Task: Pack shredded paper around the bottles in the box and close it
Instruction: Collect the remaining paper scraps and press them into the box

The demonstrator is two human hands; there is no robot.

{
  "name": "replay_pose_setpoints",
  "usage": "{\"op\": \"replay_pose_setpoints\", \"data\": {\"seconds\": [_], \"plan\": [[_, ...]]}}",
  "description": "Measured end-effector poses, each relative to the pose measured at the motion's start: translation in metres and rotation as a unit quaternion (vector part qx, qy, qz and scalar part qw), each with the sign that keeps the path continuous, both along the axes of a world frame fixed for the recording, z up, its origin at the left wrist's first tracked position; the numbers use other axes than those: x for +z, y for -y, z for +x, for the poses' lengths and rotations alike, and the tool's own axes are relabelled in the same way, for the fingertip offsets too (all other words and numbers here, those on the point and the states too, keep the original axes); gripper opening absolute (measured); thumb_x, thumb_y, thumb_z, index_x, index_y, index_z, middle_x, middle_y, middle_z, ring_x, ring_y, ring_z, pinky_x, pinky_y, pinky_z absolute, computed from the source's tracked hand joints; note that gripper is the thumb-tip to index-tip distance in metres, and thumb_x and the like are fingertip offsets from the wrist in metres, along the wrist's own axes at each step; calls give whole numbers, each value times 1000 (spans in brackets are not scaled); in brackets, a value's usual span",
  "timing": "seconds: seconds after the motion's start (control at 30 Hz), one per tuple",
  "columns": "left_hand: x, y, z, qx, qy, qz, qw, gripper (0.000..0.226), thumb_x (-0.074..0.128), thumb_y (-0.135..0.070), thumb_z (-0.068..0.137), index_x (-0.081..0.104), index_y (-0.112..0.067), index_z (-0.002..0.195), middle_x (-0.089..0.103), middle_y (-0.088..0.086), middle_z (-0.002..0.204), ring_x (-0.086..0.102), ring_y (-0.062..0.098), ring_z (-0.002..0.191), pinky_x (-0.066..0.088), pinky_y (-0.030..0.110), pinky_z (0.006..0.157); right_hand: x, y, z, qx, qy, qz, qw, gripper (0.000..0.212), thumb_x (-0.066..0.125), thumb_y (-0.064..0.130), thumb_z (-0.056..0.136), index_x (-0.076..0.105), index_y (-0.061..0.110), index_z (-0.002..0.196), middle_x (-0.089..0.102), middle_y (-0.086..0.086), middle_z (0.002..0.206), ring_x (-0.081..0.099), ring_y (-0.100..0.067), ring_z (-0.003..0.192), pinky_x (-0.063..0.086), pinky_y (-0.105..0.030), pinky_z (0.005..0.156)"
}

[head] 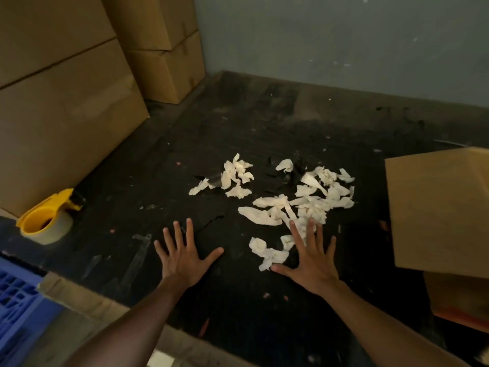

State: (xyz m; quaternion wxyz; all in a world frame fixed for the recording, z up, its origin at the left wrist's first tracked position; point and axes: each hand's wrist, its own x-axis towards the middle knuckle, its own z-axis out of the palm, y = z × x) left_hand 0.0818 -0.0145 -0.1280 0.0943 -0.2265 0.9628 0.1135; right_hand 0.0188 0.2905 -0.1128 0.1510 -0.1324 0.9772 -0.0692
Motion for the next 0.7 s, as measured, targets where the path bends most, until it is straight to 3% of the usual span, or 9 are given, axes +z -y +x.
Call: {"op": "replay_pose_setpoints", "data": {"seconds": [0.17, 0.27, 0.37, 0.47, 0.57, 0.7], "plan": [[-3, 7, -40, -98, -34, 20, 994, 108, 12, -94, 74, -26, -28, 151, -14, 5, 165, -19, 25, 149, -8, 54, 120, 1, 56, -35, 106, 16, -76, 991, 108, 32, 94, 69, -36, 51, 139, -39, -7, 156, -32, -29, 145, -3, -63, 118], [4, 14, -59, -98, -149, 78, 981, 100, 29, -85, 81, -7, -30, 157, 7, 8, 165, 3, 27, 152, 5, 55, 121, 16, 69, -53, 133, -11, -201, 970, 101, 46, 86, 74, -16, 56, 147, -31, 3, 161, -27, -21, 147, -4, -58, 120], [8, 35, -91, -4, -226, 85, 970, 95, 34, -79, 82, 8, -26, 157, 13, 14, 161, 13, 34, 148, 13, 59, 119, 34, 53, -102, 2, -156, -270, 950, 76, 39, 74, 88, 15, 44, 154, -1, 0, 167, -2, -23, 151, 6, -54, 119], [7, 60, -132, 43, -192, 114, 974, 98, 31, -83, 81, 3, -28, 157, 5, 14, 165, 5, 34, 151, 5, 61, 119, 47, 13, -163, -188, -208, -234, 931, 67, 36, 65, 94, 25, 34, 153, 17, -6, 164, 17, -31, 149, 21, -61, 116], [4, 70, -169, 22, -165, 138, 976, 98, 27, -84, 81, -1, -28, 157, 3, 12, 166, 3, 31, 152, -2, 58, 120, 44, -26, -207, -276, -152, -151, 937, 68, 34, 66, 94, 16, 41, 154, 7, -3, 166, 9, -37, 149, 10, -63, 117], [4, 67, -211, -30, -149, 177, 972, 103, 20, -85, 74, -3, -29, 157, 7, 7, 166, 2, 24, 153, -9, 52, 119, 25, -38, -237, -348, -7, -181, 920, 79, 20, 80, 82, 5, 50, 153, -7, 0, 167, -4, -36, 151, -2, -69, 114]]}}
